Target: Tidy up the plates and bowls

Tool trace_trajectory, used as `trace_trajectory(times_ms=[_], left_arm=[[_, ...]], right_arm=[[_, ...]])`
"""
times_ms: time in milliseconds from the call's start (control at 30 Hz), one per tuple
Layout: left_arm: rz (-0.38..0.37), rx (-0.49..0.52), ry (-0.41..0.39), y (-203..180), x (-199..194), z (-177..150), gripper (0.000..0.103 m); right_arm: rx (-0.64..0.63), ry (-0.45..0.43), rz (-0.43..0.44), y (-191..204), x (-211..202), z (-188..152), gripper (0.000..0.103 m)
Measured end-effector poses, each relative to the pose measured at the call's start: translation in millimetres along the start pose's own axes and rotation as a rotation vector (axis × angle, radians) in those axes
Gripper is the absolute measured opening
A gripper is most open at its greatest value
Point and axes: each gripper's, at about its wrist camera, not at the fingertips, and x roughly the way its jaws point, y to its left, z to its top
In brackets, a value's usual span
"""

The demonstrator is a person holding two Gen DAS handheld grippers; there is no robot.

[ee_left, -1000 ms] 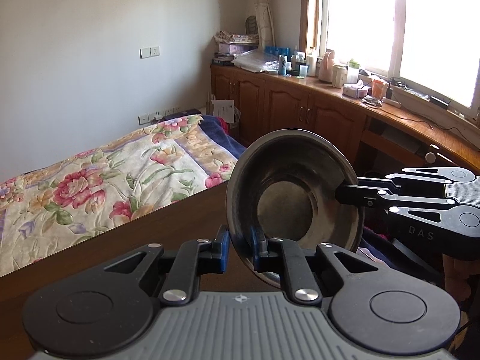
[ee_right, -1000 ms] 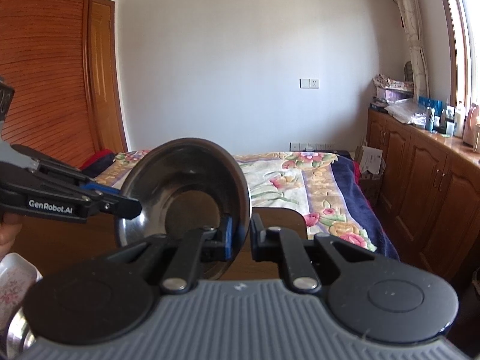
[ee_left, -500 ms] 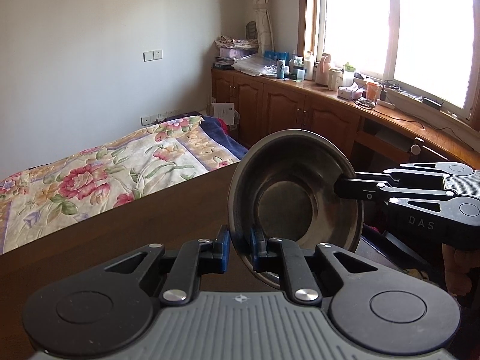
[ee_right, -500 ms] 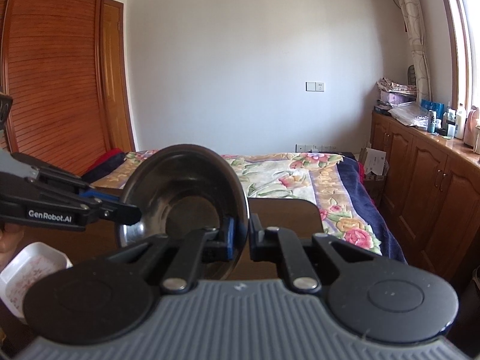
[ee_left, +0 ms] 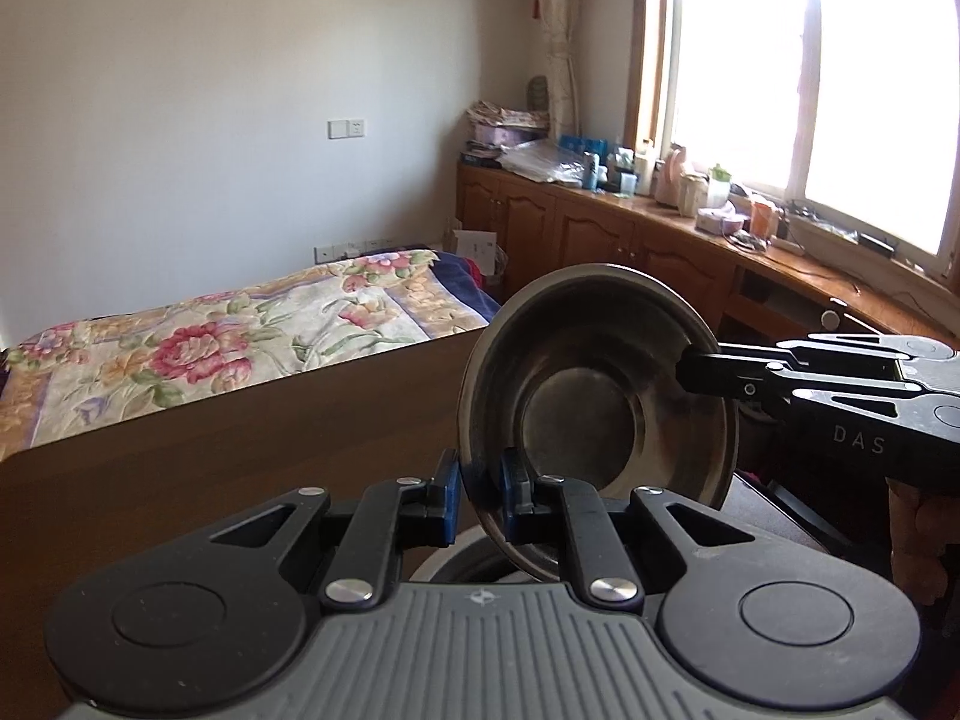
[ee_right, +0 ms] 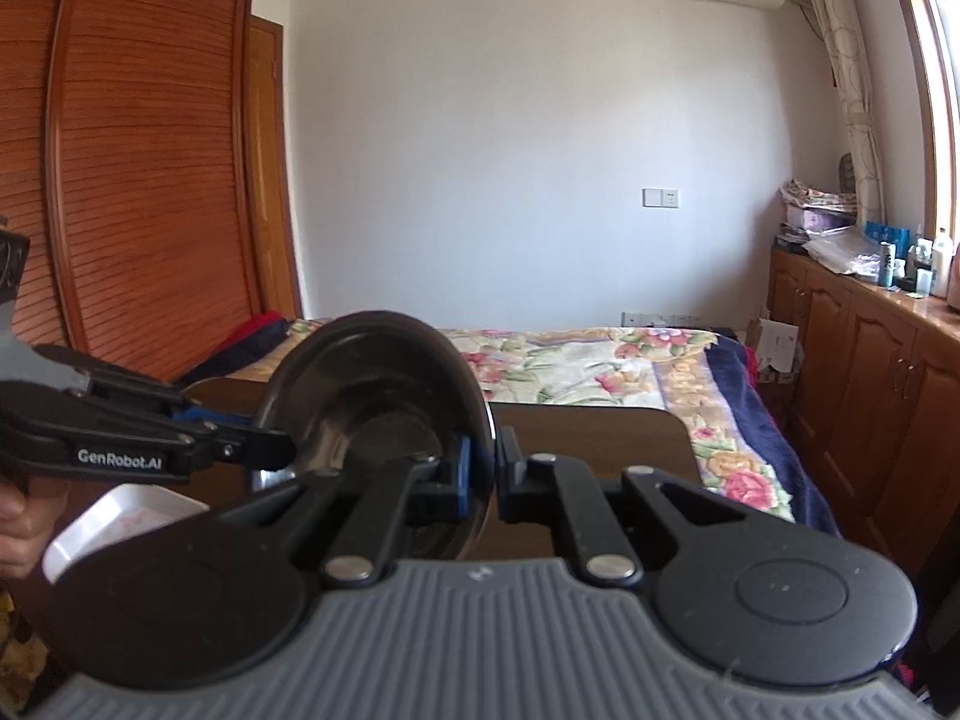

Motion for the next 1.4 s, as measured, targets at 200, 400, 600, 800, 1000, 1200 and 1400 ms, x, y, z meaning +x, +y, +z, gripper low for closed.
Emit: trace_trajectory(times_ms=[200,400,600,800,1000,1200,1400], left_arm=[[0.032,-0.005,-0.025,-4,-17,-15,0.014],[0.049,-0.016,-0.056,-6,-32,-29,0.014],[0.047,-0.06,-0.075,-4,-41,-41,0.014],[0.044,-0.08,-0.072,-3,-42,-52,0.014],[0.042,-0.09,-0.05,-5,-35,-62,0.014],[0.047,-0.109,-0.029,-2,-30,-72,0.014],[0.057,-0.109,-0.008,-6,-23,-76,0.014]], right_arm=[[0.004,-0.011,0.027,11,-10,-8,0.01],[0.023,-0.006,0.048,19,-14,-15,0.01],[0.032,-0.012,0.053,26,-15,-22,0.01],[0.035,-0.004,0.052,30,-16,-32,0.01],[0.059,0.028,0.053,28,-13,-43,0.011],[0.077,0.056,0.054,30,-5,-52,0.011],[0.084,0.071,0.047,31,-2,-57,0.011]])
